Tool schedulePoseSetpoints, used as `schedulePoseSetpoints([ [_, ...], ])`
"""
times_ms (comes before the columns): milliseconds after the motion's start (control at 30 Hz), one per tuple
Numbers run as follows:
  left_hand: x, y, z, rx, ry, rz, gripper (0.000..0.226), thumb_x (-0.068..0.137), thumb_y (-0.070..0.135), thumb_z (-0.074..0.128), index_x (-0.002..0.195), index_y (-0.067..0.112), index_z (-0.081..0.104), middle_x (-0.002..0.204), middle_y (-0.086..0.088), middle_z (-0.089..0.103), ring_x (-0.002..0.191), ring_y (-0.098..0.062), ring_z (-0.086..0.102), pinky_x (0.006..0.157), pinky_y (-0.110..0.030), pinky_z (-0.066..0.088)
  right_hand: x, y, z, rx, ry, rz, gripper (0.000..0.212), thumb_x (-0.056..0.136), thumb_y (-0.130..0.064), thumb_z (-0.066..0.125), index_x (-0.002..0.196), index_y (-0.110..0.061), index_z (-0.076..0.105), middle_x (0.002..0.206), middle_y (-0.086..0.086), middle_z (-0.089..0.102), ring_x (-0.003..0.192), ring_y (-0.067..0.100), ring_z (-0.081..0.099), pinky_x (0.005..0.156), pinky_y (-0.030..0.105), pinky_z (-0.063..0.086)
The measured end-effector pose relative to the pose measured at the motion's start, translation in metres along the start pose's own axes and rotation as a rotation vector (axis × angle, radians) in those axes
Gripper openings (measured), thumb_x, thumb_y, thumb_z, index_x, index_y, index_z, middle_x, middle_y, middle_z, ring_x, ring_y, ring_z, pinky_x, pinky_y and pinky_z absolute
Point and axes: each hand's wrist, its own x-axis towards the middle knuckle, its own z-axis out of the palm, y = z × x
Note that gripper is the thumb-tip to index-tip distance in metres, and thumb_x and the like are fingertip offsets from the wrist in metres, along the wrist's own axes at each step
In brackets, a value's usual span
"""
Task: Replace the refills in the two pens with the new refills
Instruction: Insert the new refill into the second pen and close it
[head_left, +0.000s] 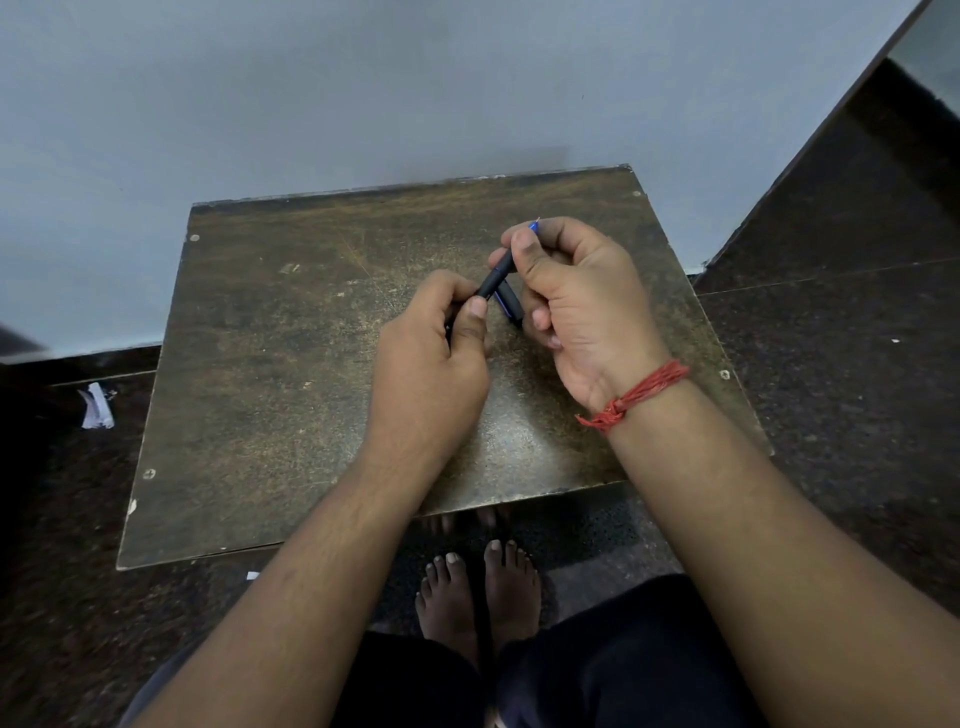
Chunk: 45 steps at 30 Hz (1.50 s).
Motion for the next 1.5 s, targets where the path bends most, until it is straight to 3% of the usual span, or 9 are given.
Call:
schedulePoseSetpoints([
  [67,0.0,-0.001,0.0,0.001,0.017,-0.014,0.01,0.1,0.016,0.051,0.092,0.015,0.058,0.07,0.0,0.062,0.061,-0.005,0.052,0.055,-0.017,0.038,0.001,0.001,-0.003,-0.2,0.057,-0.106,0.009,0.099,-0.016,0.06,0.1,-0.009,0.064,0.082,0.005,0.068,0.042,0.004,0.045,0.039,0.018,0.035],
  [167,0.003,-0.002,-0.002,-0.01,0.064,-0.053,0.011,0.102,0.017,0.05,0.092,0.019,0.056,0.07,0.006,0.06,0.063,-0.001,0.054,0.056,-0.012,0.038,0.006,0.001,-0.013,-0.759,0.138,-0.294,0.007,0.094,-0.027,0.065,0.1,-0.022,0.066,0.089,-0.008,0.067,0.075,0.001,0.061,0.064,0.016,0.047],
  [333,0.005,-0.004,-0.004,-0.028,0.101,-0.109,0.012,0.102,0.018,0.048,0.095,0.016,0.057,0.072,0.006,0.06,0.059,0.001,0.049,0.054,-0.012,0.034,0.0,0.003,-0.007,-1.413,0.019,-0.287,0.018,0.091,-0.039,0.066,0.102,-0.025,0.06,0.098,-0.006,0.064,0.09,0.018,0.062,0.072,0.033,0.05],
  [533,0.004,0.0,-0.005,-0.048,0.108,-0.133,0.013,0.103,0.017,0.047,0.093,0.015,0.056,0.07,0.007,0.059,0.059,0.003,0.05,0.056,-0.009,0.036,-0.004,0.003,0.002,-1.584,-0.045,-0.286,0.029,0.095,-0.034,0.06,0.121,-0.021,0.055,0.118,0.001,0.062,0.103,0.025,0.063,0.073,0.035,0.046],
  [700,0.004,0.002,-0.006,-0.042,0.109,-0.13,0.014,0.103,0.017,0.047,0.093,0.017,0.055,0.07,0.008,0.058,0.06,0.005,0.051,0.058,-0.008,0.038,0.002,0.005,0.0,-1.292,-0.012,-0.24,0.02,0.095,-0.027,0.057,0.113,-0.022,0.064,0.111,-0.002,0.053,0.091,0.016,0.059,0.078,0.035,0.051],
  [800,0.004,0.002,-0.006,-0.041,0.106,-0.13,0.014,0.103,0.018,0.047,0.093,0.018,0.055,0.07,0.008,0.058,0.061,0.005,0.051,0.058,-0.008,0.037,0.007,0.006,-0.004,-0.953,0.047,-0.184,0.011,0.09,-0.021,0.061,0.099,-0.024,0.066,0.094,-0.006,0.055,0.073,0.003,0.052,0.065,0.025,0.043],
  [900,0.004,0.002,-0.005,-0.04,0.095,-0.125,0.014,0.103,0.018,0.047,0.093,0.018,0.055,0.069,0.008,0.058,0.059,0.004,0.05,0.055,-0.009,0.036,0.007,0.003,-0.007,-0.529,0.134,-0.116,0.004,0.087,-0.015,0.065,0.09,-0.017,0.063,0.083,-0.002,0.062,0.062,0.012,0.056,0.054,0.027,0.047],
  [1033,0.003,0.002,-0.004,-0.018,0.059,-0.11,0.013,0.103,0.019,0.048,0.093,0.019,0.056,0.069,0.009,0.06,0.062,0.005,0.052,0.056,-0.009,0.036,0.007,-0.003,-0.012,-0.114,0.184,0.005,0.012,0.092,-0.011,0.064,0.102,-0.015,0.058,0.09,0.007,0.063,0.046,0.011,0.049,0.038,0.019,0.03],
  [1500,-0.001,0.004,-0.003,0.03,-0.055,-0.05,0.012,0.1,0.017,0.053,0.093,0.022,0.06,0.07,0.007,0.064,0.064,-0.001,0.055,0.056,-0.012,0.038,0.01,-0.01,-0.019,0.009,0.209,-0.101,0.028,0.096,-0.005,0.053,0.12,-0.012,0.064,0.089,0.007,0.067,0.047,0.012,0.045,0.038,0.019,0.025],
])
